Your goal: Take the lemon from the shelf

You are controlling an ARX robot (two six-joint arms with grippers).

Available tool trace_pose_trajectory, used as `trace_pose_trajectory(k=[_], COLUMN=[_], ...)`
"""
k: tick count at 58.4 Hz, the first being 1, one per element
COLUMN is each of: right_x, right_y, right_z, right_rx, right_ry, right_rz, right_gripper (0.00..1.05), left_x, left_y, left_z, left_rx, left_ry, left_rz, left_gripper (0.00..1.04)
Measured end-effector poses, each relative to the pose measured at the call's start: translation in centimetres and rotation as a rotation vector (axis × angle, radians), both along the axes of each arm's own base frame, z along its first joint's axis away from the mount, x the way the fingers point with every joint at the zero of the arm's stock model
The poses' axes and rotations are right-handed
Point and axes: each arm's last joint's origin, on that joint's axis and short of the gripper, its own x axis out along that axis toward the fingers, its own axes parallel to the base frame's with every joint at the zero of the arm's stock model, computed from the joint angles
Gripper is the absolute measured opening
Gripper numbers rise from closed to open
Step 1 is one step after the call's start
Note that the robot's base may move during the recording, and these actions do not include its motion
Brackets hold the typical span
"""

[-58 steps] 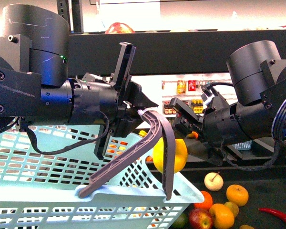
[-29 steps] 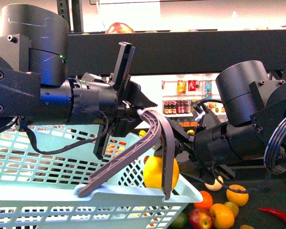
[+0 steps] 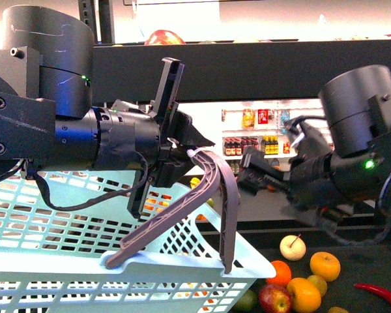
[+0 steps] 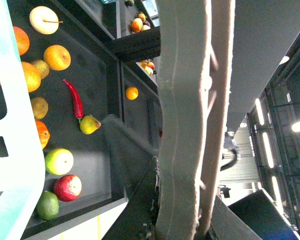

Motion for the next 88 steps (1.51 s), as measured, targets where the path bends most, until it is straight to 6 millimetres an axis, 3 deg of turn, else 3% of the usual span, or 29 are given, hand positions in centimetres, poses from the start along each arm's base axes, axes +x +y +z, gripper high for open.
trace_pose_trajectory(k=[8,14,23,36,41,45,50,65,88], right_x=[-2.5,-6.0,-10.3,-18.9,-22.8,-23.9,-25.2,-26.7,-28.3], right_y=[-3.2,-4.6,-5.9,-7.8,-8.2,-8.2,-8.2,-8.2,-8.2], right_z=[5.2,6.7,5.4,2.2,0.8,-0.3,-1.7,-4.5,-6.4], right_rx=[-0.199,-0.307,-0.38,-0.419,-0.4,-0.403,-0.403,-0.407,-0.41], right_ry=[-0.249,-0.346,-0.353,-0.29,-0.38,-0.392,-0.411,-0.387,-0.393], right_rz=[-0.128,-0.166,-0.196,-0.3,-0.26,-0.253,-0.256,-0.251,-0.253], right_gripper=[0.97,0.97,0.97,0.97,0.8,0.7,0.48,0.04,0.03], left_x=[0.0,0.0,0.0,0.0,0.0,0.0,0.0,0.0,0.0], left_y=[0.0,0.0,-0.1,-0.1,-0.1,-0.1,-0.1,-0.1,-0.1], left_z=[0.0,0.0,0.0,0.0,0.0,0.0,0.0,0.0,0.0], left_rx=[0.0,-0.002,-0.002,0.0,-0.002,-0.002,-0.001,0.0,-0.002], left_ry=[0.0,0.002,0.001,0.0,0.002,0.002,0.002,0.0,0.003], left_rz=[-0.002,-0.002,-0.003,-0.002,-0.003,-0.003,-0.004,-0.003,-0.003], left_gripper=[0.1,0.1,0.1,0.1,0.09,0.09,0.09,0.09,0.09])
